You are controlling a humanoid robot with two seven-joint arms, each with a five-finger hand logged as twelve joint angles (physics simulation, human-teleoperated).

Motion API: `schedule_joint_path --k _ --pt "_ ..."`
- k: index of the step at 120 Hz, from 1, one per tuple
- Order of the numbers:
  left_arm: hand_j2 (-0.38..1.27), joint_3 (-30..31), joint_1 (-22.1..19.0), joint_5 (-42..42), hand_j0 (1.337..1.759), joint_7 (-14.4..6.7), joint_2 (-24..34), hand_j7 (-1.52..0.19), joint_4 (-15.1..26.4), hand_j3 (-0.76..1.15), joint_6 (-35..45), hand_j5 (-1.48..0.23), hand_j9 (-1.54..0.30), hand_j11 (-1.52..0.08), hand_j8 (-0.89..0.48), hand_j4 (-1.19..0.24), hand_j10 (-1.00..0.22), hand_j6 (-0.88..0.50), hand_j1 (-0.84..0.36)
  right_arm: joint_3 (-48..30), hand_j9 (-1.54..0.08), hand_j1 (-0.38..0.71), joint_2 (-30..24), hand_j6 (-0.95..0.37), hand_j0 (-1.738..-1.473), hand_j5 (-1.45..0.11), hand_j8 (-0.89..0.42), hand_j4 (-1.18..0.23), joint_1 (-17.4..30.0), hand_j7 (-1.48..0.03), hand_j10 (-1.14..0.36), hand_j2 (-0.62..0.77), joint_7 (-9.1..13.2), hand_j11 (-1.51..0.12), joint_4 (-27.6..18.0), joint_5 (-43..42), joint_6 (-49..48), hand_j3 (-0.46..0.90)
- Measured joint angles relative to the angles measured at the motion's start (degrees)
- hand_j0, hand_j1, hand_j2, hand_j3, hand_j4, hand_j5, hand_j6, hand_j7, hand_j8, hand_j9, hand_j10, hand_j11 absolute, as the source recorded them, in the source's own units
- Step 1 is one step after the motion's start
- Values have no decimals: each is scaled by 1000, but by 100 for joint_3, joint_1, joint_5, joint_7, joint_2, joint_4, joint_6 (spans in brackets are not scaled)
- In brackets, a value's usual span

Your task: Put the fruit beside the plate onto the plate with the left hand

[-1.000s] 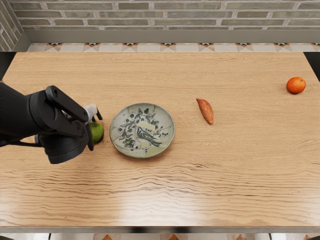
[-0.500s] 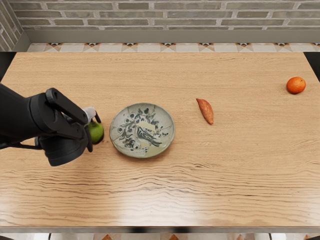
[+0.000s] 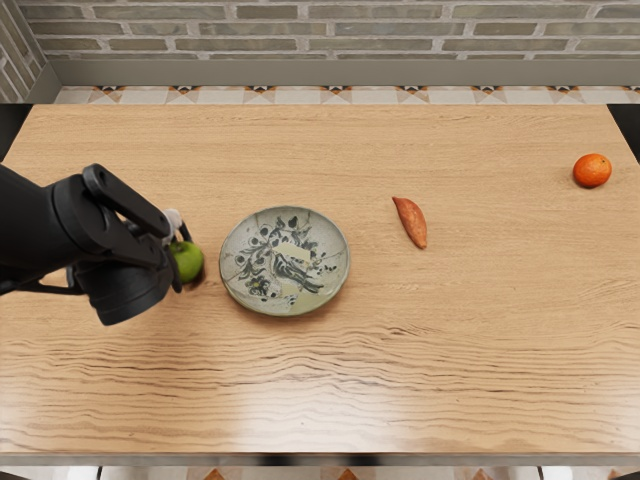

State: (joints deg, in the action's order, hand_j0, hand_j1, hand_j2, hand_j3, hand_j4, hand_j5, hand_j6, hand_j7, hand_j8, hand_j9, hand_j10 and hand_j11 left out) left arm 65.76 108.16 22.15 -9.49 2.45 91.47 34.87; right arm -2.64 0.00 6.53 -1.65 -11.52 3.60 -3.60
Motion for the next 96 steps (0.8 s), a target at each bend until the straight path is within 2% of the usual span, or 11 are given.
schedule_joint_path --k 17,28,32,39,48,80,85,96 --pt "226 20 362 111 1649 -25 185 -1056 20 0 -13 -1060 -1032 -1037 -358 -364 -736 -221 -269 0 -20 -331 0 -15 -1658 -20 -15 -15 2 -20 -15 -3 -1 -20 0 0 0 0" --pt "292 44 589 140 1648 -43 291 -1079 40 0 -36 -1068 -1054 -1060 -331 -328 -743 -193 -330 0 -20 -331 0 -15 -1658 -20 -15 -15 3 -20 -15 -3 0 -20 -1 0 0 0" --pt "233 48 669 150 1647 -46 323 -1084 45 0 -44 -1075 -1061 -1067 -318 -319 -745 -180 -321 0 -20 -331 0 -15 -1658 -20 -15 -15 2 -20 -15 -3 0 -20 -1 0 0 0" --pt "301 26 820 165 1647 -48 358 -1092 50 0 -59 -1082 -1068 -1075 -310 -312 -748 -173 -332 0 -20 -331 0 -15 -1658 -20 -15 -15 1 -20 -15 -3 0 -20 0 0 0 0" --pt "277 -120 1027 203 1647 -48 499 -1098 53 0 -220 -1083 -1071 -1077 -298 -302 -754 -164 -342 0 -20 -331 0 -15 -1658 -20 -15 -15 1 -20 -15 -3 -1 -20 0 0 0 0" --pt "168 -1319 929 237 1647 0 141 -1103 57 0 -568 -1087 -1079 -1087 -357 -351 -761 -210 -248 0 -20 -331 0 -15 -1658 -20 -15 -15 1 -20 -15 -3 -1 -20 0 0 0 0" --pt "100 -1448 927 238 1646 4 129 -1107 55 0 -594 -1093 -1082 -1090 -368 -373 -762 -223 -215 0 -20 -331 0 -15 -1658 -20 -15 -15 0 -20 -15 -3 -1 -20 0 0 0 0" --pt "124 -1605 909 239 1647 8 72 -1109 46 0 -624 -1101 -1087 -1096 -392 -392 -766 -244 -193 0 -20 -331 0 -15 -1658 -20 -15 -15 1 -20 -15 -3 0 -20 -1 0 0 0"
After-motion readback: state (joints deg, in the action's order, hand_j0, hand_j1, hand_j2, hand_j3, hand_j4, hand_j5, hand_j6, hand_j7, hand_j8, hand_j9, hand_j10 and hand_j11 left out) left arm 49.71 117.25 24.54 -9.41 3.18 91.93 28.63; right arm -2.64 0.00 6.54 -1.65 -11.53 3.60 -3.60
